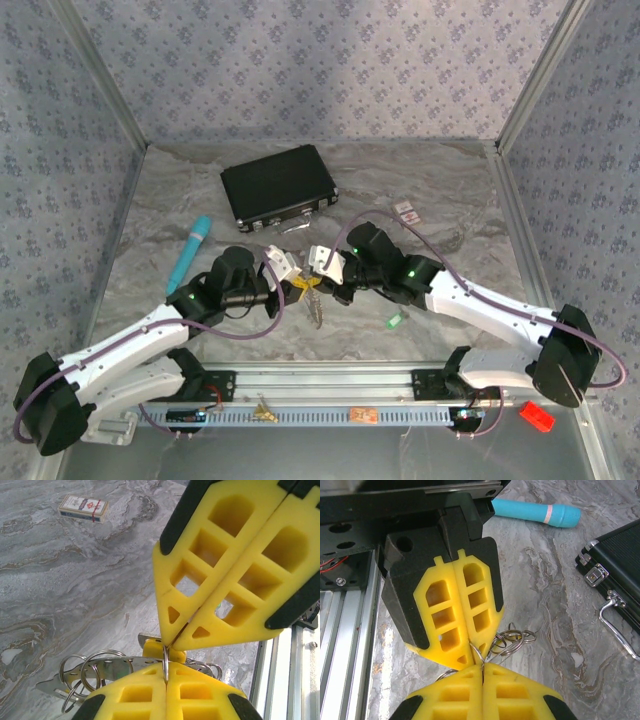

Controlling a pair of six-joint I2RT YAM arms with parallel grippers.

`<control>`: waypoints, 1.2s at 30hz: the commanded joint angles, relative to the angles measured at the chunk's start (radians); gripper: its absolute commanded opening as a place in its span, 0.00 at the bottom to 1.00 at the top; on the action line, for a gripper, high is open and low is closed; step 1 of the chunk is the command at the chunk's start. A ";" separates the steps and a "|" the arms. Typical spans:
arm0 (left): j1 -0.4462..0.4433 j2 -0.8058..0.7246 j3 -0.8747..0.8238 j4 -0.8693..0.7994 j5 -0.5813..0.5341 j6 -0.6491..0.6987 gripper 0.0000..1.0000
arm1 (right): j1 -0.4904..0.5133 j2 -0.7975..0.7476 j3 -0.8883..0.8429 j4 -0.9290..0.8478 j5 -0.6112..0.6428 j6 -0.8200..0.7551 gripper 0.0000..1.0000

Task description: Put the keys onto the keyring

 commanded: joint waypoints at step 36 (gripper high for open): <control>0.039 -0.088 -0.104 0.326 -0.033 -0.044 0.00 | 0.038 -0.036 -0.016 -0.099 -0.035 -0.033 0.38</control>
